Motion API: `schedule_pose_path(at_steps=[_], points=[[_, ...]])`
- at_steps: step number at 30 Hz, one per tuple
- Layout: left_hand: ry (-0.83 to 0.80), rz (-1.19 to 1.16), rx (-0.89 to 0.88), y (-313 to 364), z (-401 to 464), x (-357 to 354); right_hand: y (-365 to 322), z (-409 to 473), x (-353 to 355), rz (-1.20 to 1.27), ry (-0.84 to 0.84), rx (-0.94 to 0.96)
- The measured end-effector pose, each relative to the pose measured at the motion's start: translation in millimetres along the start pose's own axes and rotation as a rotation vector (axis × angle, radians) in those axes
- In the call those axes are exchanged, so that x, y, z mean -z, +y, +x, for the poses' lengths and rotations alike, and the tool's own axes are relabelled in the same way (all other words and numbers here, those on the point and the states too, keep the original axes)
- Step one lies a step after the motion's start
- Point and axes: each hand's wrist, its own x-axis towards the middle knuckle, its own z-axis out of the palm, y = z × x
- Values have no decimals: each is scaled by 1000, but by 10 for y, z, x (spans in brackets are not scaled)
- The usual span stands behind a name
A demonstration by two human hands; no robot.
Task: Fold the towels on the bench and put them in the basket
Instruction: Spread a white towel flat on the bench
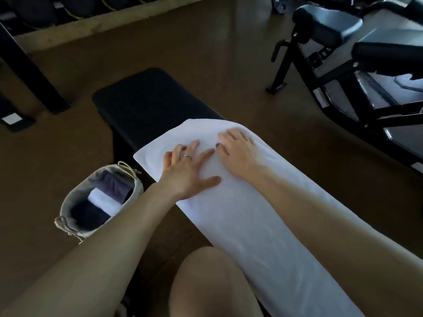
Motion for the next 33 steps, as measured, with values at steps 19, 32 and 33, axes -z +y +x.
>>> schedule_pose_path(at_steps=[19, 32, 33], points=[[-43, -1, -17, -68, 125, -61, -119, 595, 333, 432, -49, -314], [-44, 3, -41, -96, 142, -71, -69, 802, 566, 804, -156, -487], [-49, 12, -38, -94, 145, -68, -75, 802, 607, 832, -231, -484]])
